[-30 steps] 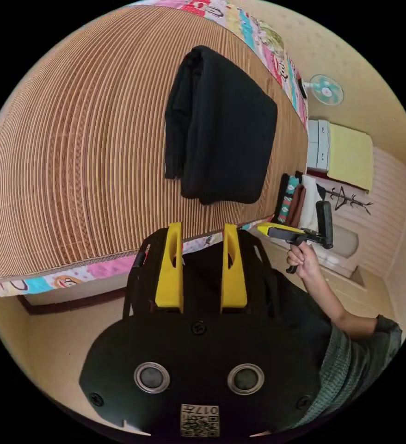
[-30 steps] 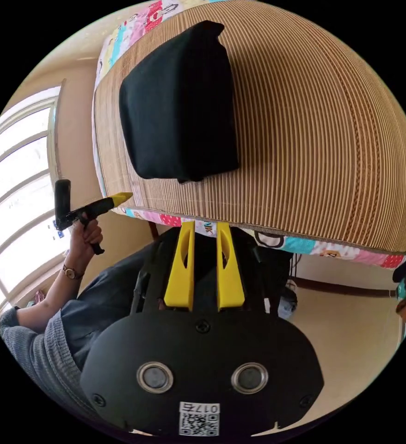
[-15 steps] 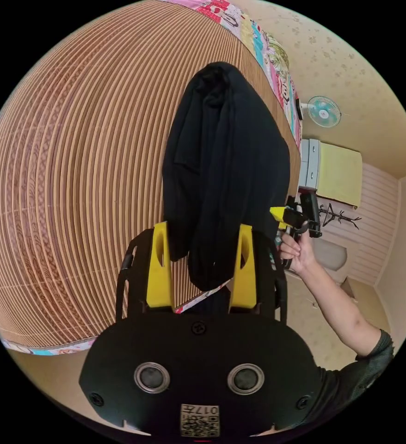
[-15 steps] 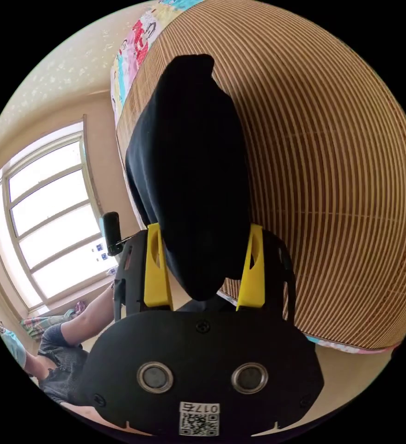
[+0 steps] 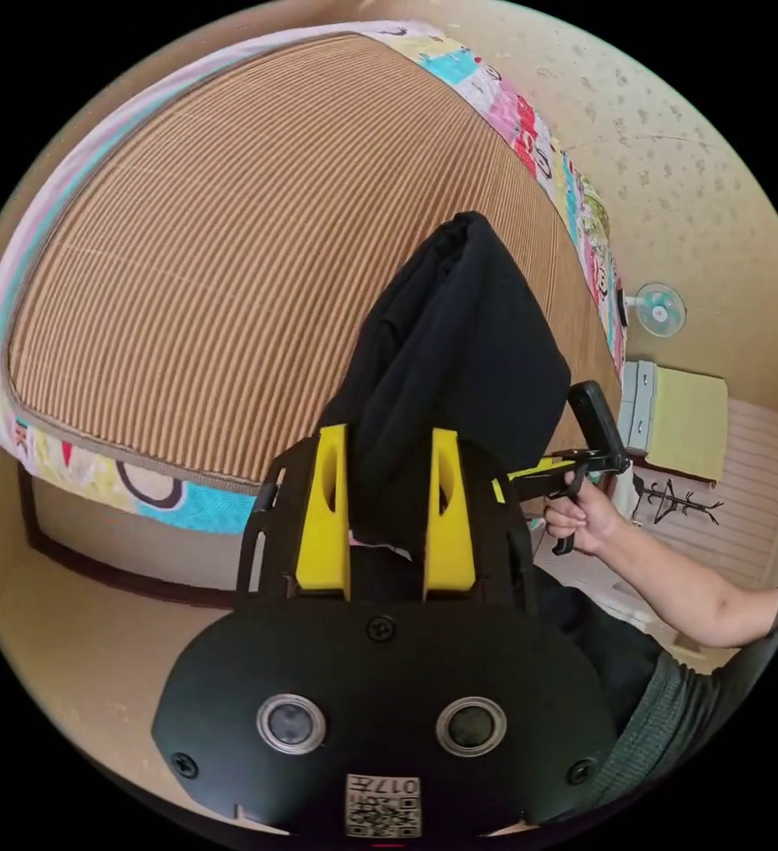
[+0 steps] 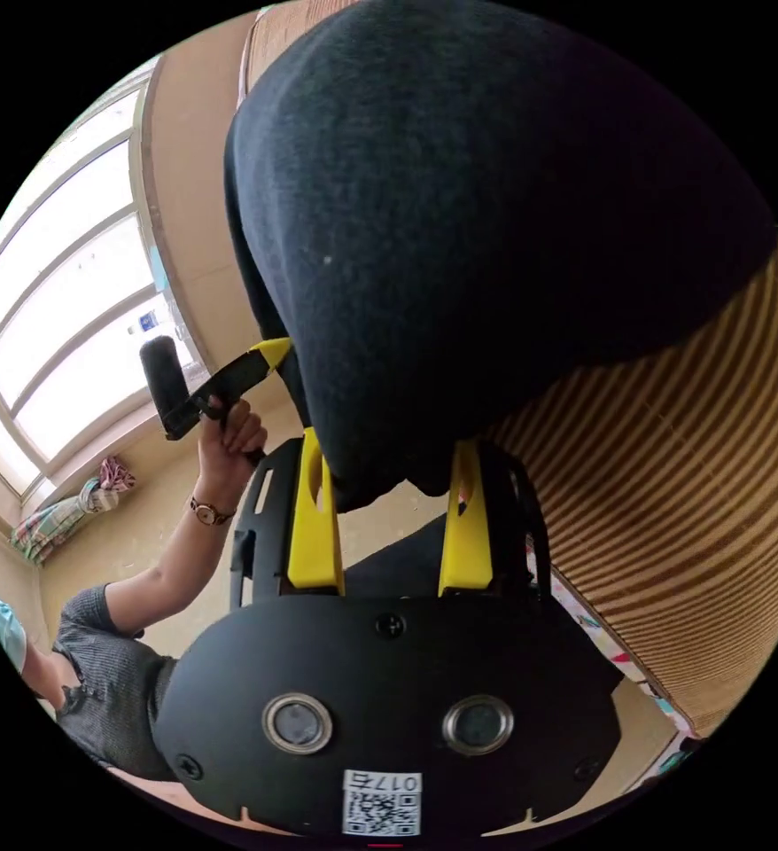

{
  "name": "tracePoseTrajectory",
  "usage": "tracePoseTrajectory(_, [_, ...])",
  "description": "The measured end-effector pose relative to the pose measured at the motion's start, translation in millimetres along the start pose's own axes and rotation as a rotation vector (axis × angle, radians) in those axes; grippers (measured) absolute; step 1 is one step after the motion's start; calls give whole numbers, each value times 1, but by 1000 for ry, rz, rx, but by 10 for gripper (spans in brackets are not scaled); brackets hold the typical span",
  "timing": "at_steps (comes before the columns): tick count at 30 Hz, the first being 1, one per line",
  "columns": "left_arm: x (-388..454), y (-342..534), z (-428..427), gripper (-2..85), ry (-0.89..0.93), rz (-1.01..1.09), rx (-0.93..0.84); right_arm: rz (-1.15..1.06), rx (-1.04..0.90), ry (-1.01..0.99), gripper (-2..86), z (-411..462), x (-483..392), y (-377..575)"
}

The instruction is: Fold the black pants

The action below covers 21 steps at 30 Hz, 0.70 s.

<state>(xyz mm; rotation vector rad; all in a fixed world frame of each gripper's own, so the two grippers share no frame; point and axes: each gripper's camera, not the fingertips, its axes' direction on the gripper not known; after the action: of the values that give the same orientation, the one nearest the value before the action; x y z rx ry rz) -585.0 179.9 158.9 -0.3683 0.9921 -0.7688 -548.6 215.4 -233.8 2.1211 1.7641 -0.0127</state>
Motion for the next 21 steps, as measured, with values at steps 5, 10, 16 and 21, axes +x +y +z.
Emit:
tracePoseTrajectory(5, [-88,34,-138,129,-18,-262,365,-74,-61,31,175,42,-84,-97])
tracePoseTrajectory(10, [-119,84,-144,116,34,-385,415,-65,-19,-3,171,56,-141,-167])
tracePoseTrajectory(16, [-133,132,-18,79,28,-524,66,-206,-217,-140,32,72,-147,-156])
tracePoseTrajectory(21, [-172,205,88,15,-48,-739,-570,-204,-463,445,10,75,-72,-29])
